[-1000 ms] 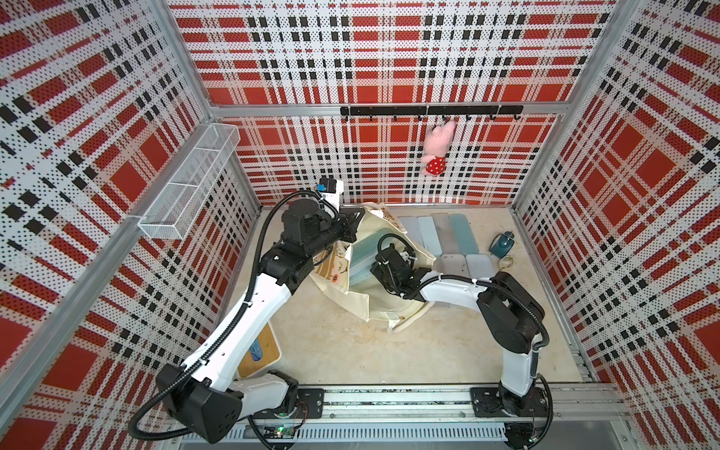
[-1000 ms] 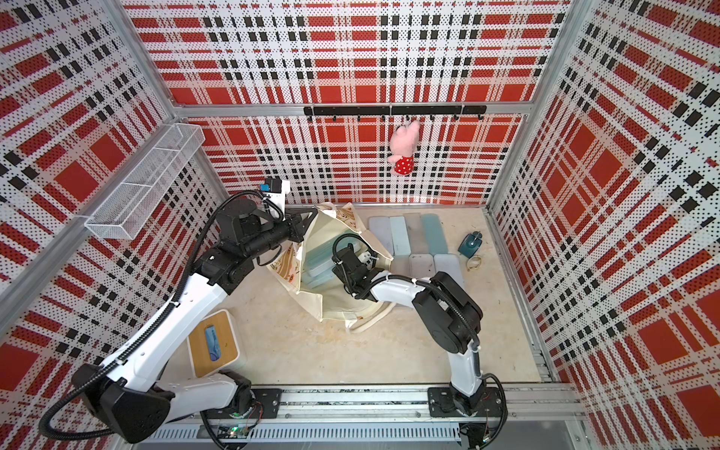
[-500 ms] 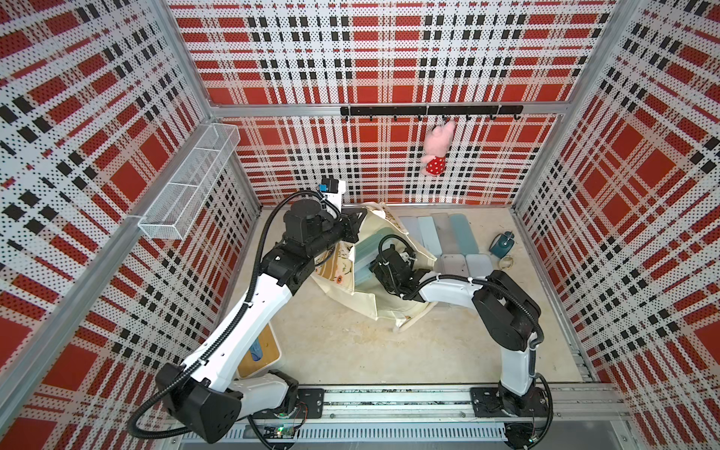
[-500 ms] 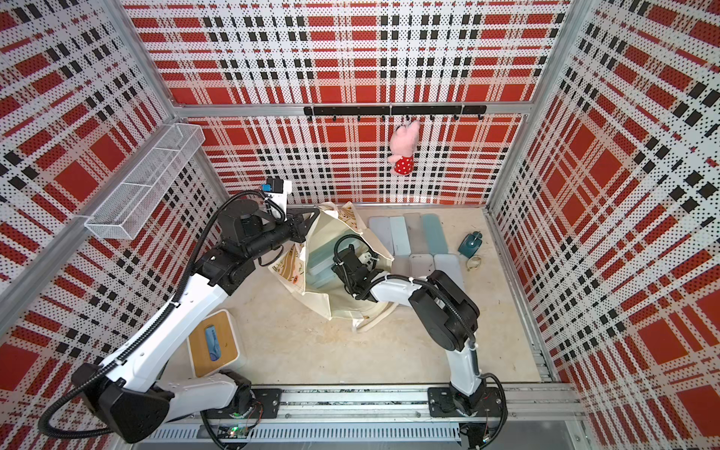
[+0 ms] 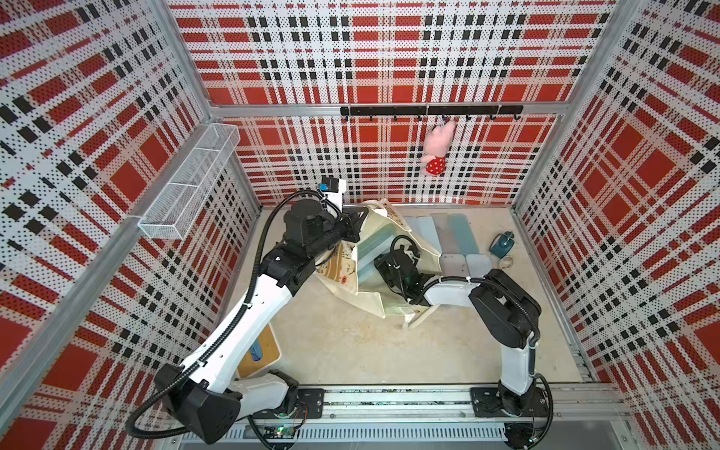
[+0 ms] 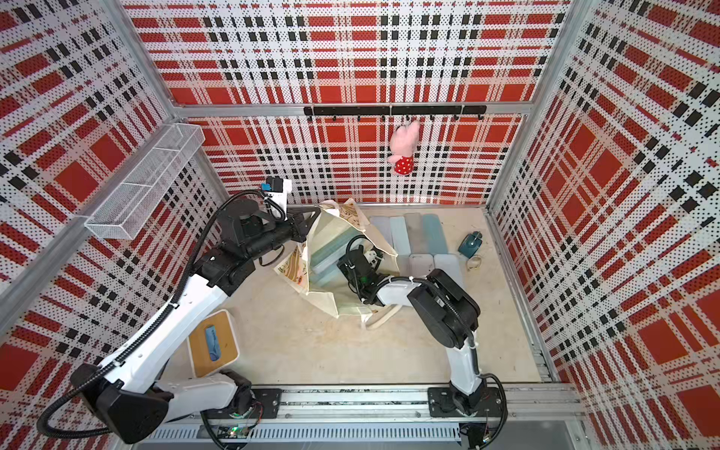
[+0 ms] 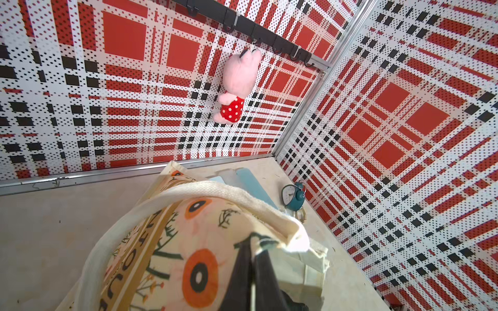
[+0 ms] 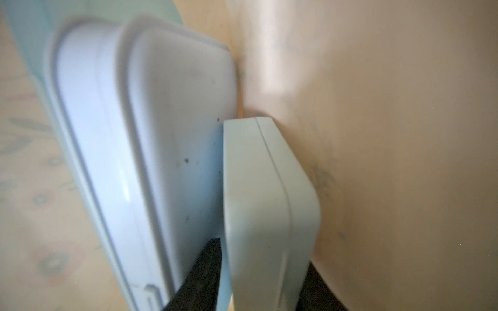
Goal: Take out the pencil case from the canvas bag
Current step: Pick up the pencil case from the canvas bag.
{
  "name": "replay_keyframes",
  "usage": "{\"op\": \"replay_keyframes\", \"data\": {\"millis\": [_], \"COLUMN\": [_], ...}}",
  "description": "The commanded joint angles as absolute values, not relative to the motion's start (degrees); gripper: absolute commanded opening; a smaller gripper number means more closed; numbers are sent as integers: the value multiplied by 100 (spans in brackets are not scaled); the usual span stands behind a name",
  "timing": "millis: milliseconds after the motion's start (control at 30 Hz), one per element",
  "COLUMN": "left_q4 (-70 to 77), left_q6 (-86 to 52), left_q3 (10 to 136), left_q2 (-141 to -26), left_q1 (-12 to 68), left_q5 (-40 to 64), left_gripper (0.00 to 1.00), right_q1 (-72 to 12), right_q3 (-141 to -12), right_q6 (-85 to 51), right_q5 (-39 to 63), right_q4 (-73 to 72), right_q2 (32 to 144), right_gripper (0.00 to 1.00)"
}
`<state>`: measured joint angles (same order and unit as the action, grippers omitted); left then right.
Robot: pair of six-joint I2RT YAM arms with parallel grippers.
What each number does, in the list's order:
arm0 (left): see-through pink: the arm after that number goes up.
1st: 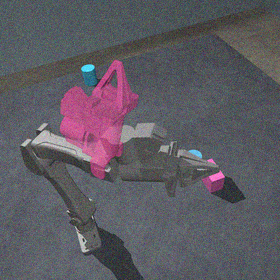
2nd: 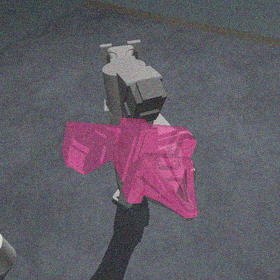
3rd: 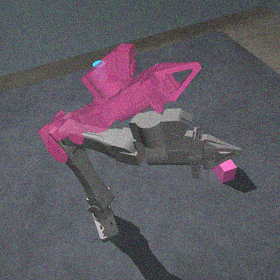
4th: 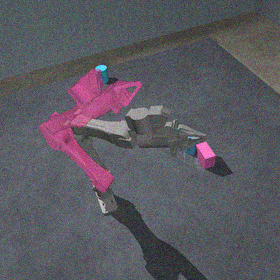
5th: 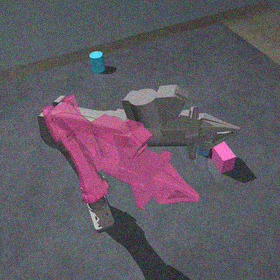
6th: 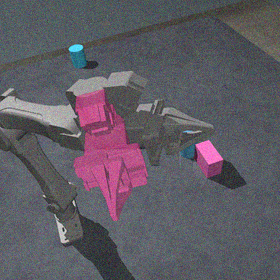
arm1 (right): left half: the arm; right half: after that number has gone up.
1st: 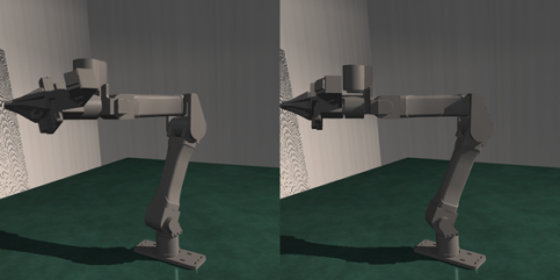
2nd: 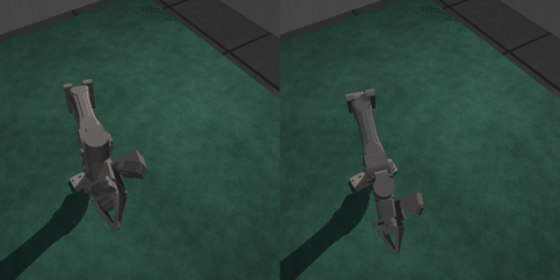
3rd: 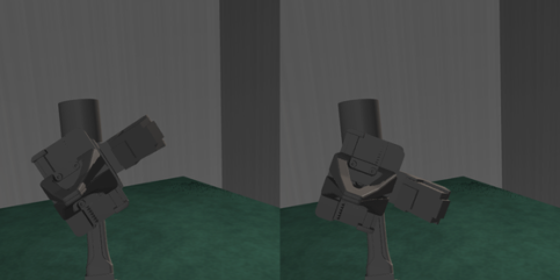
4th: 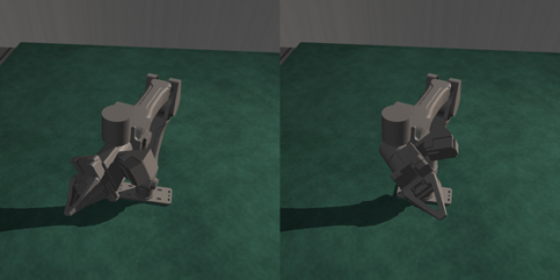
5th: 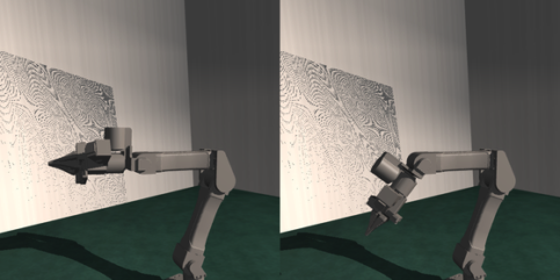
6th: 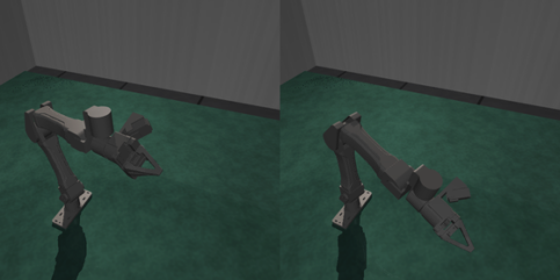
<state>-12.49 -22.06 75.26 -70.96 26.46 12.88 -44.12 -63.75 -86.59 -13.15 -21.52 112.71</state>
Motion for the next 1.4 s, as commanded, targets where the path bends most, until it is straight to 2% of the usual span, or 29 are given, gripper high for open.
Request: {"op": "replay_keyframes", "data": {"millis": [0, 400, 767, 967, 1367], "left_q4": [-509, -633, -598, -606, -569], "left_q6": [-2191, -1844, -1743, -1686, -1753], "left_q3": [7902, 7797, 7695, 7690, 7594], "left_q2": [-6695, -6738, -6783, -6847, -6897], "left_q1": [2648, 2652, 2638, 2598, 2195], "left_q5": [1171, 990, 899, 845, 1032], "left_gripper": [0, 0, 0, 0, 0], "right_q1": [-4275, -4802, -5132, -5209, -5212], "right_q3": [-6237, -6353, -6705, -6610, -5824], "right_q6": [-8553, -6697, -5382, -4512, -2808], "right_q5": [-1611, -2502, -3110, -3047, -1972], "right_q4": [-2274, -1431, -615, -760, -1710], "right_q2": [11050, 10113, 9666, 9358, 8317], "right_gripper": [36, 31, 30, 30, 28]}}
